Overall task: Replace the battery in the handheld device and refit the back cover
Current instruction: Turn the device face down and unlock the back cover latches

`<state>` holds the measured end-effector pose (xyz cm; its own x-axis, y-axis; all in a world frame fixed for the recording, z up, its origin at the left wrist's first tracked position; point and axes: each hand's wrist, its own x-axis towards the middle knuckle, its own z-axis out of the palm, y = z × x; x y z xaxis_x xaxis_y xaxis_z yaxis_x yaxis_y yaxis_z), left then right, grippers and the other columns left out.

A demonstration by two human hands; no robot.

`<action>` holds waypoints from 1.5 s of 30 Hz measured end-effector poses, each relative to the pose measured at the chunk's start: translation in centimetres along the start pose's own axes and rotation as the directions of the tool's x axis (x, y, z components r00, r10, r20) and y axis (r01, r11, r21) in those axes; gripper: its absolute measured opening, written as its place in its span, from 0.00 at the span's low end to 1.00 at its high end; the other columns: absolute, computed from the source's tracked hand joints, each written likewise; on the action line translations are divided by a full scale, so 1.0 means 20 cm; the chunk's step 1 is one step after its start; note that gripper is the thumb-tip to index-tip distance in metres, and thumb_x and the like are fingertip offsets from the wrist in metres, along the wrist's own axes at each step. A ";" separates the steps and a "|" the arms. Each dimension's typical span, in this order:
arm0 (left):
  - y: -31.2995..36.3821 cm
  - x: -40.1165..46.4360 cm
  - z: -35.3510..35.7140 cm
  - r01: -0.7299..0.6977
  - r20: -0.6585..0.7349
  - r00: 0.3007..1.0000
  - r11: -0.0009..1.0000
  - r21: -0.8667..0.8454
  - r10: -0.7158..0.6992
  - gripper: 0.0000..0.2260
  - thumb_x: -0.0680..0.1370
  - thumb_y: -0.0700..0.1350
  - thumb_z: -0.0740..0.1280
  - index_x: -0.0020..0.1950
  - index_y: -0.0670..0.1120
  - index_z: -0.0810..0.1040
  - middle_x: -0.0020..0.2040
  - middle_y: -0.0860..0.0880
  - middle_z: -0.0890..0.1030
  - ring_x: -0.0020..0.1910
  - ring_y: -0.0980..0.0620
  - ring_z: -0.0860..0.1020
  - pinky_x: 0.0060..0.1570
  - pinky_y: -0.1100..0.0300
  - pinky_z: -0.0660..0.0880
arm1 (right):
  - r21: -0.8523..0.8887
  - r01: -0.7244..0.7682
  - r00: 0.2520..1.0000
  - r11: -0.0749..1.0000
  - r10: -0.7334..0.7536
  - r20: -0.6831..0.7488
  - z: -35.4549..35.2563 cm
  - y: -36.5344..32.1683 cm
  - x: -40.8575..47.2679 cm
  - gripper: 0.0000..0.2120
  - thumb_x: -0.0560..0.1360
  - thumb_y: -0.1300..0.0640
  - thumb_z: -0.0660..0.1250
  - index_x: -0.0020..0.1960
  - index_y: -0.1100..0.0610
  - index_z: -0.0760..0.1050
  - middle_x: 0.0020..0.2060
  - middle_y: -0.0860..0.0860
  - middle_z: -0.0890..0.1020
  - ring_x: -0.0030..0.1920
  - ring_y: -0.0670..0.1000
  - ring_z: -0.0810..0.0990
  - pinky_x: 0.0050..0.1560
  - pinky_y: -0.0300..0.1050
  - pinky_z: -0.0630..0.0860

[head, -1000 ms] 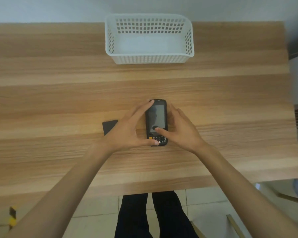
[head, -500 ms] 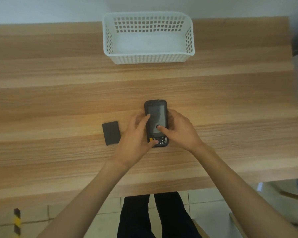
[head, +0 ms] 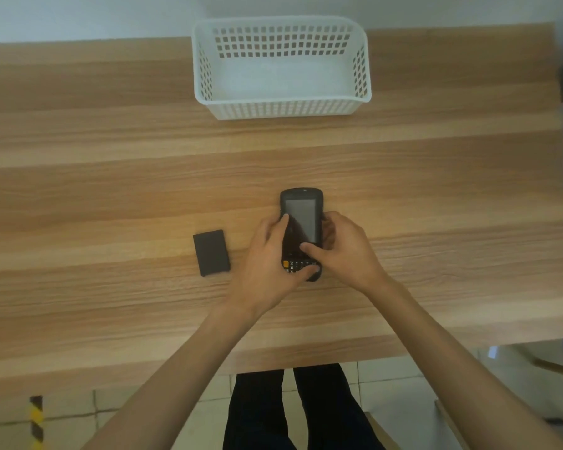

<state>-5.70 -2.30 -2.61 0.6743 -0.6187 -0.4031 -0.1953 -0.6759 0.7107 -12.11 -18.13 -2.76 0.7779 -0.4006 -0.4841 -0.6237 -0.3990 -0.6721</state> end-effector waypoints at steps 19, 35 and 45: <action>0.01 0.03 0.02 0.053 -0.109 0.991 0.977 -0.204 -0.076 0.13 0.73 0.42 0.78 0.54 0.50 0.79 0.48 0.53 0.76 0.47 0.59 0.76 0.47 0.64 0.76 | -0.095 0.095 0.990 0.991 -0.104 -0.095 0.07 -0.16 -0.09 0.23 0.73 0.54 0.76 0.64 0.55 0.72 0.48 0.48 0.76 0.43 0.44 0.75 0.40 0.30 0.71; -0.08 0.07 -0.02 0.073 -0.151 0.985 0.994 -0.087 -0.085 0.18 0.73 0.52 0.80 0.58 0.43 0.86 0.46 0.51 0.79 0.37 0.64 0.76 0.41 0.79 0.72 | -0.091 0.177 0.963 0.980 -0.192 -0.188 0.00 0.05 -0.02 0.14 0.76 0.65 0.72 0.62 0.60 0.82 0.53 0.52 0.83 0.46 0.46 0.83 0.51 0.32 0.79; -0.14 0.11 -0.08 -0.091 -0.197 0.978 0.992 -0.089 0.072 0.19 0.82 0.47 0.69 0.73 0.49 0.74 0.61 0.52 0.80 0.53 0.53 0.82 0.56 0.55 0.81 | -0.011 0.235 0.955 0.972 -0.232 -0.184 -0.02 0.05 0.03 0.24 0.77 0.62 0.72 0.72 0.54 0.76 0.47 0.47 0.84 0.44 0.43 0.82 0.50 0.31 0.80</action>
<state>-2.52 -1.12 -4.61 0.7852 -0.5752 -0.2293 -0.1921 -0.5783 0.7929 -12.29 -19.07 -3.38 0.8738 -0.4419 -0.2028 -0.4247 -0.4906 -0.7609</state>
